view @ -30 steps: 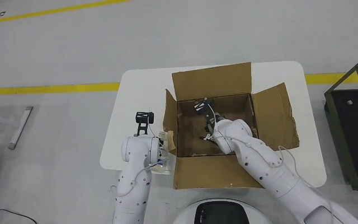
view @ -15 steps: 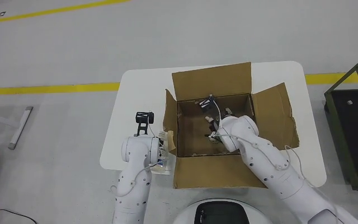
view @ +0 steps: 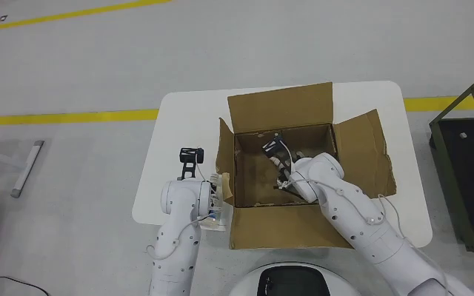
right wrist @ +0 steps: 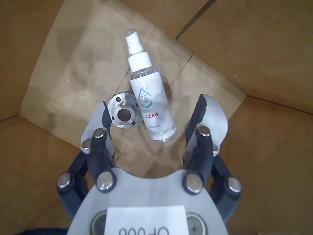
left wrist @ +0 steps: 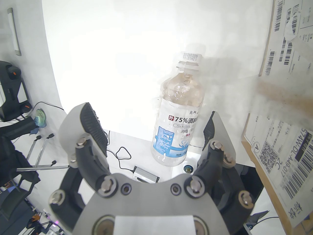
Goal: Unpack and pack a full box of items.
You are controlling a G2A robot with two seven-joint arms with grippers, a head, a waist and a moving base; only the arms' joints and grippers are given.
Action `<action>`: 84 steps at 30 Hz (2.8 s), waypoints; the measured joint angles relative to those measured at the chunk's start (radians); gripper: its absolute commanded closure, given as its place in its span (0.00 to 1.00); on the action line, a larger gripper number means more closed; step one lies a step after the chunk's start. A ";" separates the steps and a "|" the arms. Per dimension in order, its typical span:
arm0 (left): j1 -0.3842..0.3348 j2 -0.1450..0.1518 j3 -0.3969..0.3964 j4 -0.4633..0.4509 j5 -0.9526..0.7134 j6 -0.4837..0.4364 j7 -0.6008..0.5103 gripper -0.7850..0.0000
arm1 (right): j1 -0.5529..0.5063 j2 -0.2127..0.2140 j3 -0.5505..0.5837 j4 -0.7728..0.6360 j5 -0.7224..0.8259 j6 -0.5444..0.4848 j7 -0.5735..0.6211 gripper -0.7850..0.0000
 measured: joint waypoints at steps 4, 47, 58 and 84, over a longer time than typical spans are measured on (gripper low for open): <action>0.000 0.000 0.000 0.000 0.000 0.000 0.000 0.00 | 0.009 -0.005 -0.011 0.031 -0.017 -0.004 -0.004 0.24; 0.000 0.000 0.000 0.000 0.000 0.000 0.000 0.00 | 0.011 -0.049 0.024 0.019 0.039 0.070 -0.064 1.00; 0.000 0.000 0.000 0.000 0.000 0.000 0.000 0.00 | -0.126 -0.030 0.188 -0.271 0.204 0.120 -0.041 1.00; 0.000 0.000 0.000 0.000 0.000 0.000 0.000 0.00 | -0.273 -0.028 0.233 -0.545 0.167 0.253 -0.231 1.00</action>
